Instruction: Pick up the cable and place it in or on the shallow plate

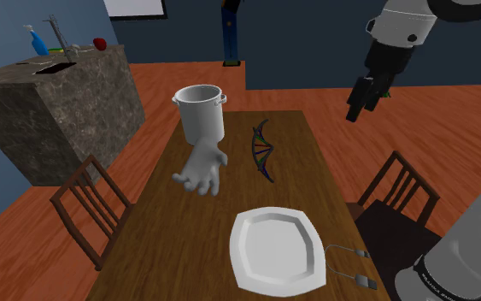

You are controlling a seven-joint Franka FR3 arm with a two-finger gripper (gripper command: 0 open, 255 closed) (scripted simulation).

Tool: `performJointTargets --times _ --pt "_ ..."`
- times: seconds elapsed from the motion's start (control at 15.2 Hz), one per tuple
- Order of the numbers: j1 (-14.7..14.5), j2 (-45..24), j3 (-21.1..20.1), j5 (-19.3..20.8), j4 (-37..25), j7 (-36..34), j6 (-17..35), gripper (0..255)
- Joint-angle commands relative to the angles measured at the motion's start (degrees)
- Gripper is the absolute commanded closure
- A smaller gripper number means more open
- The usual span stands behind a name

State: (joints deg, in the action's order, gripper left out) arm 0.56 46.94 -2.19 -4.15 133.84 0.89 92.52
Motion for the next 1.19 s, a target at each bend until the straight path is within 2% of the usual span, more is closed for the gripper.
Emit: performJointTargets --times 0.0,0.59,1.12 --pt "0.0 0.0 0.0 0.0 0.0 0.0 0.0 0" --pt "-5.5 0.6 -6.9 -2.6 12.4 0.1 5.3 0" --pt "-11.7 -1.0 -13.6 -6.3 22.0 -0.2 10.7 0"
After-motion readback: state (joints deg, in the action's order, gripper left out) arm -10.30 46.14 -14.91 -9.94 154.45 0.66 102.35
